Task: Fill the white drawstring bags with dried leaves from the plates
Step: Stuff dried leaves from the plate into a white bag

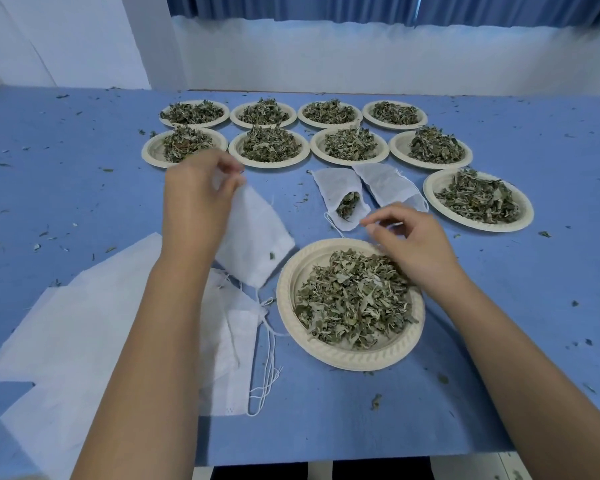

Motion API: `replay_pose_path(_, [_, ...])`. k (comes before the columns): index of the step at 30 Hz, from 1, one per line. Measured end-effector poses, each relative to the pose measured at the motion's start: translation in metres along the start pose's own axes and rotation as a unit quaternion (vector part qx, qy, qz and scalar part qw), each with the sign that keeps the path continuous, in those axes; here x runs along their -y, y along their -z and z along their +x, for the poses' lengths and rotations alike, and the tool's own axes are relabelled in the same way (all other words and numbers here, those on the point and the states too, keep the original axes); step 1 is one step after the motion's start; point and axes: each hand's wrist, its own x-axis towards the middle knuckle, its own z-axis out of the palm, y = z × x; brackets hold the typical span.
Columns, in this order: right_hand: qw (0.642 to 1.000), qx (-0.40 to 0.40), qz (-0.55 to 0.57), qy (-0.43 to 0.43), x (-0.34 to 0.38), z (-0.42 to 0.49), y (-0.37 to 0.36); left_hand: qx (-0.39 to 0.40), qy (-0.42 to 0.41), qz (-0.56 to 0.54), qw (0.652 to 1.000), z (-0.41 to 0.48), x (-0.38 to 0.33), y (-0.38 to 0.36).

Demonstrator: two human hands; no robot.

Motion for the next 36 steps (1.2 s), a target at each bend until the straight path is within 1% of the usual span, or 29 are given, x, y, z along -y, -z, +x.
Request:
replay_pose_path(1, [0.998,0.001,0.050,0.024,0.003,0.001,0.000,-0.049,-0.103,-0.012,0.993,-0.001,-0.007,0.001])
replay_pose_path(2, [0.995,0.019,0.089,0.046,0.007,0.001,0.000,-0.084,-0.197,-0.024,0.976,-0.003,-0.013,0.000])
replay_pose_path(3, [0.991,0.045,0.104,0.071,0.010,0.002,0.000,-0.102,-0.270,-0.036,0.957,-0.007,-0.020,-0.004])
replay_pose_path(4, [0.988,0.074,0.093,0.094,0.011,0.003,-0.002,-0.103,-0.319,-0.049,0.941,-0.011,-0.027,-0.010])
replay_pose_path(6, [0.985,0.117,0.048,0.115,0.013,0.004,-0.006,-0.083,-0.376,-0.072,0.920,-0.019,-0.041,-0.022])
replay_pose_path(9, [0.985,0.126,0.038,0.114,0.013,0.002,-0.013,-0.061,-0.401,-0.110,0.907,-0.025,-0.049,-0.035])
replay_pose_path(11, [0.986,0.117,0.065,0.104,0.015,0.000,-0.014,-0.052,-0.393,-0.126,0.909,-0.025,-0.049,-0.040])
replay_pose_path(13, [0.981,0.134,0.115,0.086,0.019,-0.003,-0.013,-0.037,-0.380,-0.136,0.914,-0.025,-0.048,-0.042])
replay_pose_path(14, [0.979,0.146,0.120,0.083,0.022,-0.004,-0.013,-0.031,-0.372,-0.140,0.917,-0.026,-0.049,-0.043])
replay_pose_path(16, [0.981,0.151,0.084,0.089,0.025,-0.006,-0.015,-0.023,-0.364,-0.144,0.920,-0.029,-0.051,-0.047])
replay_pose_path(18, [0.985,0.125,0.059,0.105,0.024,-0.006,-0.019,-0.009,-0.364,-0.158,0.918,-0.032,-0.053,-0.049])
replay_pose_path(20, [0.990,0.081,0.057,0.100,0.022,-0.005,-0.019,-0.004,-0.333,-0.178,0.926,-0.034,-0.055,-0.049])
replay_pose_path(21, [0.991,0.062,0.086,0.076,0.022,-0.005,-0.016,-0.002,-0.295,-0.195,0.935,-0.033,-0.055,-0.048])
replay_pose_path(22, [0.991,0.037,0.121,0.049,0.022,-0.004,-0.012,0.005,-0.237,-0.218,0.946,-0.031,-0.054,-0.048])
replay_pose_path(24, [0.983,-0.005,0.180,0.018,0.020,-0.001,-0.001,0.053,-0.072,-0.264,0.960,-0.028,-0.051,-0.045])
replay_pose_path(25, [0.979,-0.015,0.205,0.015,0.019,0.001,0.003,0.101,0.019,-0.278,0.955,-0.027,-0.050,-0.044])
replay_pose_path(26, [0.973,-0.021,0.229,0.015,0.018,0.002,0.004,0.158,0.097,-0.283,0.941,-0.026,-0.048,-0.044])
replay_pose_path(27, [0.968,-0.024,0.250,0.015,0.018,0.002,0.005,0.209,0.147,-0.281,0.925,-0.025,-0.046,-0.045])
replay_pose_path(28, [0.962,-0.031,0.270,0.011,0.017,0.002,0.006,0.245,0.171,-0.290,0.909,-0.026,-0.044,-0.047])
replay_pose_path(30, [0.951,-0.054,0.305,-0.008,0.016,0.002,0.007,0.265,0.169,-0.356,0.880,-0.028,-0.043,-0.048])
replay_pose_path(32, [0.942,-0.082,0.323,-0.034,0.014,0.003,0.011,0.246,0.149,-0.415,0.863,-0.027,-0.044,-0.046])
replay_pose_path(34, [0.936,-0.105,0.329,-0.061,0.011,0.005,0.015,0.224,0.115,-0.435,0.864,-0.026,-0.045,-0.044])
replay_pose_path(36, [0.936,-0.105,0.327,-0.074,0.009,0.004,0.016,0.210,0.089,-0.415,0.880,-0.027,-0.044,-0.044])
